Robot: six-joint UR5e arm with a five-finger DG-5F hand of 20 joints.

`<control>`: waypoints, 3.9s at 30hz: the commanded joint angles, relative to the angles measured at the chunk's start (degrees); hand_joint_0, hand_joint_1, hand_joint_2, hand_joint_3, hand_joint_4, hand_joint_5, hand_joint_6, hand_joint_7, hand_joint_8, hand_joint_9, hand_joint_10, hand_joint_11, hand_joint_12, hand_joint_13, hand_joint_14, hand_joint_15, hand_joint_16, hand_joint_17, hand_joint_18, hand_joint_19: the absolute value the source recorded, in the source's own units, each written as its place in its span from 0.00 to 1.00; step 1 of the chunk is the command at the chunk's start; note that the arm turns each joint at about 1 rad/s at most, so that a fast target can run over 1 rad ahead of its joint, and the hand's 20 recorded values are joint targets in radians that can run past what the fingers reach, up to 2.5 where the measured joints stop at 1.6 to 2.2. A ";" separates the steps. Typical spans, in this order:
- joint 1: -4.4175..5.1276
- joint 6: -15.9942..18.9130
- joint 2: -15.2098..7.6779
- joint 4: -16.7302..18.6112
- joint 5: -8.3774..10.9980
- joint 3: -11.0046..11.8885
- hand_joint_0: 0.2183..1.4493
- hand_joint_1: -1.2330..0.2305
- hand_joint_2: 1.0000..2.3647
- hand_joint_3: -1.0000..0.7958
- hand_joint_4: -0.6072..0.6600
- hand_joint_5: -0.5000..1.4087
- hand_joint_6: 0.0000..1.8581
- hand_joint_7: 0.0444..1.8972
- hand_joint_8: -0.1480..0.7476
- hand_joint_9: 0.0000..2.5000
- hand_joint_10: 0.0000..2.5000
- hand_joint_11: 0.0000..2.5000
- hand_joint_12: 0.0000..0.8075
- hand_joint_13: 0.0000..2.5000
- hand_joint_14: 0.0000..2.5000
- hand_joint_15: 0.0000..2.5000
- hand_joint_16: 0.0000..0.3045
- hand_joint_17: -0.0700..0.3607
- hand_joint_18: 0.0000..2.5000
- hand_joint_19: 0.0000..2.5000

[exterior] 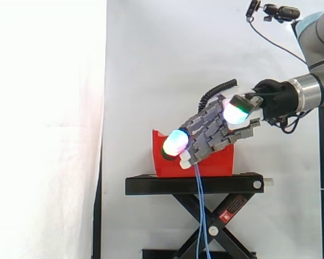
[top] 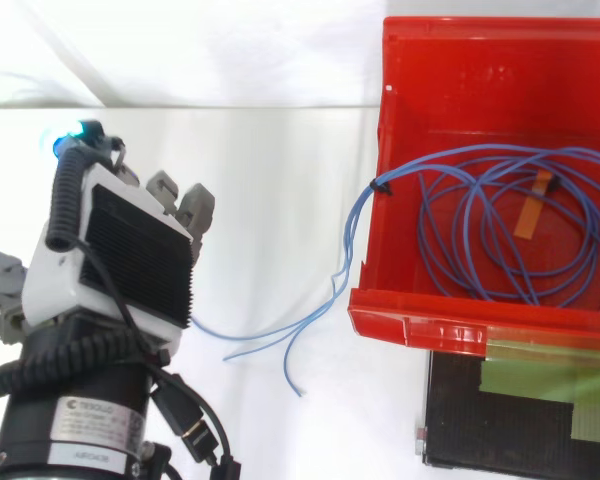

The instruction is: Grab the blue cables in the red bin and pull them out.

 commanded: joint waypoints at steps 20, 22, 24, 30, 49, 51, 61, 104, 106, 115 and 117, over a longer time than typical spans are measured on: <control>3.71 -65.47 -0.18 1.04 11.13 2.68 0.43 0.23 0.00 0.00 0.57 0.50 0.01 0.17 0.45 0.18 0.00 0.08 0.42 0.09 0.00 0.02 0.19 0.46 0.03 0.07; 4.06 -65.47 -1.76 0.43 10.86 3.65 0.43 0.23 0.00 0.00 0.57 0.50 0.01 0.17 0.46 0.18 0.00 0.08 0.42 0.09 0.00 0.02 0.19 0.46 0.03 0.07; 3.80 -65.39 -5.71 -4.05 7.96 8.66 0.43 0.23 0.00 0.00 0.57 0.50 0.01 0.17 0.46 0.18 0.00 0.08 0.42 0.09 0.00 0.02 0.19 0.46 0.03 0.07; 3.18 -67.06 -12.39 -14.95 2.25 19.91 0.43 0.23 0.00 0.00 0.58 0.50 0.01 0.17 0.46 0.18 0.00 0.08 0.42 0.09 0.00 0.02 0.18 0.46 0.03 0.07; 2.83 -91.93 -12.48 -16.53 6.73 18.67 0.44 0.16 0.00 0.00 0.53 0.49 0.00 0.31 0.43 0.15 0.00 0.12 0.42 0.09 0.00 0.03 0.18 0.45 0.02 0.08; 2.83 -92.81 -12.48 -16.80 6.99 19.03 0.45 0.16 0.00 0.00 0.54 0.49 0.00 0.32 0.43 0.16 0.00 0.13 0.41 0.09 0.00 0.03 0.18 0.45 0.03 0.08; 3.36 -102.13 -12.48 -19.61 10.16 22.19 0.44 0.13 0.00 0.00 0.54 0.49 0.07 0.32 0.43 0.16 0.00 0.15 0.41 0.10 0.00 0.04 0.18 0.45 0.04 0.08; 1.51 -113.99 -12.48 -9.85 9.89 16.92 0.43 0.12 0.00 0.00 0.54 0.47 0.28 0.24 0.44 0.16 0.00 0.15 0.42 0.10 0.00 0.04 0.17 0.44 0.05 0.09; 1.34 -114.78 -12.48 -10.03 9.89 16.39 0.43 0.12 0.00 0.00 0.54 0.47 0.28 0.24 0.44 0.16 0.00 0.16 0.42 0.10 0.00 0.04 0.17 0.44 0.05 0.09; 0.99 -116.80 -12.48 -11.17 9.89 16.30 0.43 0.12 0.00 0.00 0.54 0.47 0.28 0.25 0.44 0.16 0.00 0.15 0.42 0.10 0.00 0.04 0.17 0.44 0.05 0.09; 0.90 -116.98 -12.48 -11.17 9.89 16.39 0.43 0.12 0.00 0.00 0.54 0.47 0.27 0.25 0.44 0.16 0.01 0.15 0.42 0.10 0.00 0.04 0.17 0.44 0.05 0.09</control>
